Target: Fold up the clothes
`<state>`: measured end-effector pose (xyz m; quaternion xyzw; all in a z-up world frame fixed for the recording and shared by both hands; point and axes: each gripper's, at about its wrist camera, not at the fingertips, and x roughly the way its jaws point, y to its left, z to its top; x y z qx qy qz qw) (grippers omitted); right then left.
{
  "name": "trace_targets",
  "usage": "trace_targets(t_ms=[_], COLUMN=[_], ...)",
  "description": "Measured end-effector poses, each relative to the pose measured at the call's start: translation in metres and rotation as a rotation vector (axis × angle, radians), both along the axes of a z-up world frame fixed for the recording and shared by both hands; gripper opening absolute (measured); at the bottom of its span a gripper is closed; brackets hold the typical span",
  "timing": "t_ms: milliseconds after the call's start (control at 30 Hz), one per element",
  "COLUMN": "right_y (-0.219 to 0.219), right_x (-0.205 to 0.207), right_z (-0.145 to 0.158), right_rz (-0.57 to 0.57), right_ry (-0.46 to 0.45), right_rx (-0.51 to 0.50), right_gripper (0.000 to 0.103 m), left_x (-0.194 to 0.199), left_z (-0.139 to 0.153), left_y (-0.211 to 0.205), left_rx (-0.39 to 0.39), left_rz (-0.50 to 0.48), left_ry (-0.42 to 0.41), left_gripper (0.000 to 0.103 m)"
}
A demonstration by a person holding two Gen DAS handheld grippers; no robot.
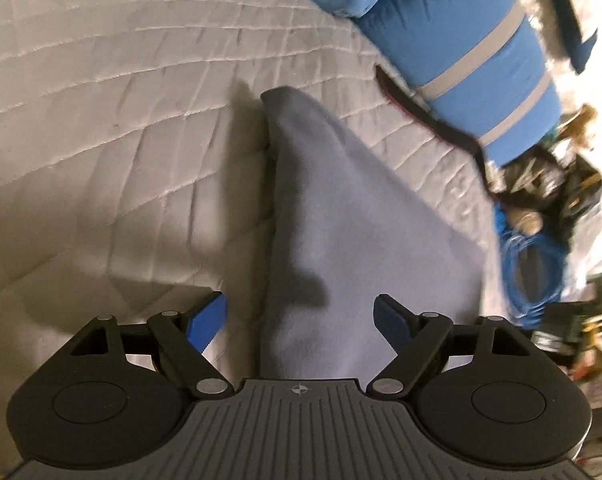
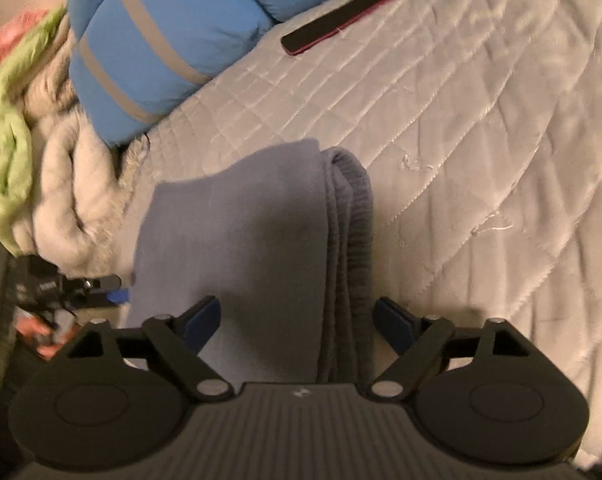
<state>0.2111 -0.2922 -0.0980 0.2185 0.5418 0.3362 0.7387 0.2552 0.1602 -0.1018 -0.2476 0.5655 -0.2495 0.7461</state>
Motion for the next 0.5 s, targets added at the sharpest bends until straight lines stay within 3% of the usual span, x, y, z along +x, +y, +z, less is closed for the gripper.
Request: trace_targets(t_ms=[133, 300, 367, 400, 433, 467, 500], right_y=[-0.008, -0.007, -0.007, -0.007, -0.008, -0.009, -0.01], right_x=[0.013, 0.023, 0.026, 0.026, 0.025, 0.025, 0.024], right_z=[-0.011, -0.018, -0.018, -0.019, -0.02, -0.022, -0.022], right_rz=[-0.022, -0.011, -0.002, 0.0, -0.003, -0.006, -0.008], right_ry=[0.075, 0.094, 0.094, 0.098, 0.109, 0.12, 0.128], right_rx=[0.096, 0.146, 0.157, 0.157, 0.146, 0.135, 0.131], right_gripper=[0.096, 0.096, 0.089, 0.076, 0.051, 0.043, 0.036], left_x=[0.007, 0.012, 0.013, 0.013, 0.012, 0.011, 0.01], left_z=[-0.01, -0.014, -0.016, -0.017, -0.016, -0.015, -0.012], left_y=[0.004, 0.0, -0.006, -0.01, -0.014, -0.019, -0.021], left_rx=[-0.081, -0.13, -0.139, -0.139, -0.103, -0.04, -0.007], left_rz=[0.009, 0.003, -0.009, -0.018, -0.024, -0.026, -0.026], left_ry=[0.02, 0.024, 0.027, 0.03, 0.035, 0.038, 0.036], left_gripper=[0.08, 0.079, 0.078, 0.072, 0.043, 0.02, 0.018])
